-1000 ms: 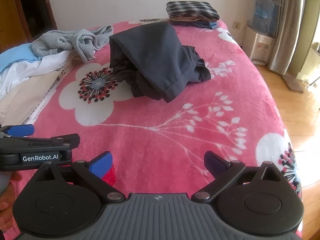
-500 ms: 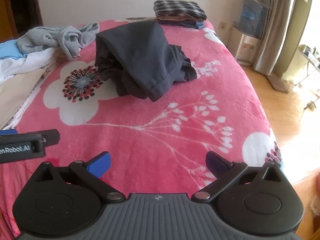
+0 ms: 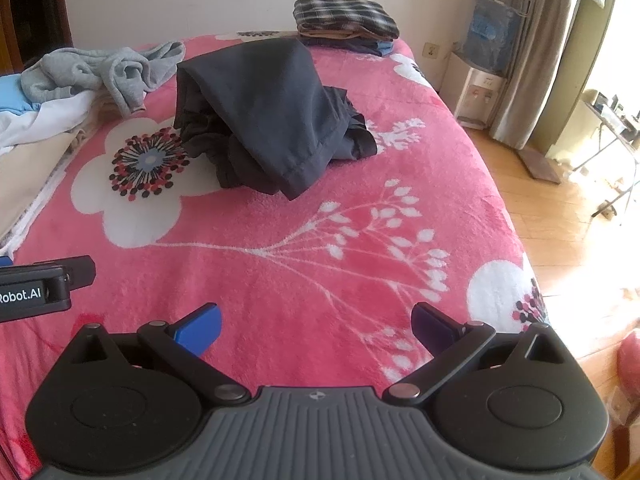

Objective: Fold clothes
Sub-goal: 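Move both grippers open toward the crumpled dark grey trousers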

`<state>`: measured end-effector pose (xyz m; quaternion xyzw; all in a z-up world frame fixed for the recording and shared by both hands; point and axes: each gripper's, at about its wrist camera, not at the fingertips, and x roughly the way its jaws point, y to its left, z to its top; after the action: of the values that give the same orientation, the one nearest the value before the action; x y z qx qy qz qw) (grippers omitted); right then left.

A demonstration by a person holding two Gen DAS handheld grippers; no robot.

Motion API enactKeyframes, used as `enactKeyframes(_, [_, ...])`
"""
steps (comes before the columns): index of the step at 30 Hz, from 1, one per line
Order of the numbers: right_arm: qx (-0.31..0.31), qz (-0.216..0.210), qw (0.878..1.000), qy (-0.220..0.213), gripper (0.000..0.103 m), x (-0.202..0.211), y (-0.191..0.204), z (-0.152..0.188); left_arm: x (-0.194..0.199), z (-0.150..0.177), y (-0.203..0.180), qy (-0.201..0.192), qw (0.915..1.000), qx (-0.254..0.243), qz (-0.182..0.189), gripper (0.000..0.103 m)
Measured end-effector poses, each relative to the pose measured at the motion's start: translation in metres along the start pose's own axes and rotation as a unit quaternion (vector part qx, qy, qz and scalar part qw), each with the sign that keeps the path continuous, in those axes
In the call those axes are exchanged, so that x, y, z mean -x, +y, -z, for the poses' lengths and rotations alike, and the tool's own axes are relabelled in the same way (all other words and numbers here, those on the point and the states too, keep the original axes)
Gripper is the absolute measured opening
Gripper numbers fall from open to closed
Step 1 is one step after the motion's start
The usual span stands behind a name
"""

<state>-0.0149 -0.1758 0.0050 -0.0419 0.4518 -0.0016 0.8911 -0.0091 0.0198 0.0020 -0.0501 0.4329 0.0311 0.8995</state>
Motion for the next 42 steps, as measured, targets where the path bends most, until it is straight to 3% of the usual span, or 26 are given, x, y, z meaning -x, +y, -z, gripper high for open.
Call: enactKeyframes(42, [-0.006, 0.011, 1.000, 0.010, 0.103, -0.0038, -0.0009, 0.0023, -0.0067, 0.0032, 0.0005, 0.014, 0.9998, 0.002, -0.013, 0.103])
